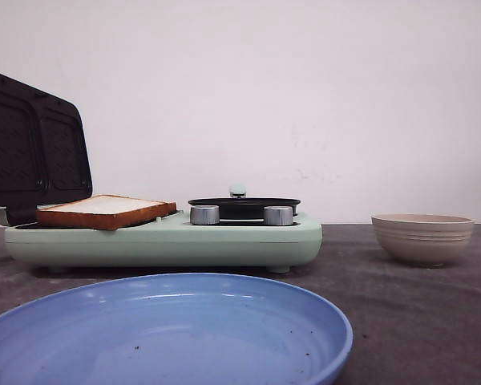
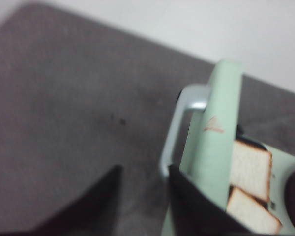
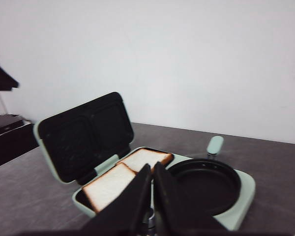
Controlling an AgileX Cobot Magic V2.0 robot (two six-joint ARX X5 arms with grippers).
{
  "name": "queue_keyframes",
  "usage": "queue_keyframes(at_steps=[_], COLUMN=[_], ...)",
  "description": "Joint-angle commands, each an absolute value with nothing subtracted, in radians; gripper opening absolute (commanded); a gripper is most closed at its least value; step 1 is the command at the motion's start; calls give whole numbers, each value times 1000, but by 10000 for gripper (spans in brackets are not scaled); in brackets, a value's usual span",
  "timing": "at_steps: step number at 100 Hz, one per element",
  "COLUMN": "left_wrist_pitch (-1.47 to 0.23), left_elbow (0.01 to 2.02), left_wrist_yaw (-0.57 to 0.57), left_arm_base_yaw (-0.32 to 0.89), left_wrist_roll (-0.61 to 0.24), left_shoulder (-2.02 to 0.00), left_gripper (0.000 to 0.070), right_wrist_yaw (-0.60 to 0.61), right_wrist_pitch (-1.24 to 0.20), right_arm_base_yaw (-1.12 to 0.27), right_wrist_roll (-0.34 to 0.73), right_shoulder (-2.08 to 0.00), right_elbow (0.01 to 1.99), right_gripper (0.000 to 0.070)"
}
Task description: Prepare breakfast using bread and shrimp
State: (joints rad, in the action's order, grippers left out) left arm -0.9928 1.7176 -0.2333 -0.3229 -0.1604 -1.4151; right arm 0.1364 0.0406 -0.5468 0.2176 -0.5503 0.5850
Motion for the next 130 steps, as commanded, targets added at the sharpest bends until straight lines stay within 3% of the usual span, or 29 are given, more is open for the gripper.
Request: queue_keyframes(at_steps=[1,25,41,54,70,86,91,105,130], left_wrist_pitch=[-1036,-1106,-1059,-998,-950,-942,-937,-910,-897], left_elbow=[1755,1759,1759,1759,1759,1759,1759,1759,1759], left_wrist_yaw=[-291,-492,-535,-590,-713,-725,-725,-735,-790], left_arm_base_yaw=[-334,-376,-377,-378,-395,-398,-398,-398,-370], left_wrist_roll=[-158,-114,-115,-137,-221,-230,-230,-230,-230], left_shoulder=[-1465,-1626,-1697,-1736,-1785,-1808,-1813,-1816,-1817], left_gripper=[312,315,315,314,314,305,266,0,0], right_wrist_yaw=[143,143,144,144,138,127,121,86,49], right_wrist_pitch=[48,42,36,35,33,33,33,33,37], right_arm_base_yaw=[-552,-552,-552,-552,-552,-552,-552,-552,-552], right_wrist_roll=[230,243,282,295,311,315,315,315,315], right_shoulder=[-551,-551,-540,-534,-526,-526,-527,-527,-527], right_elbow=[600,600,601,601,601,601,601,601,601], right_gripper=[0,0,0,0,0,0,0,0,0])
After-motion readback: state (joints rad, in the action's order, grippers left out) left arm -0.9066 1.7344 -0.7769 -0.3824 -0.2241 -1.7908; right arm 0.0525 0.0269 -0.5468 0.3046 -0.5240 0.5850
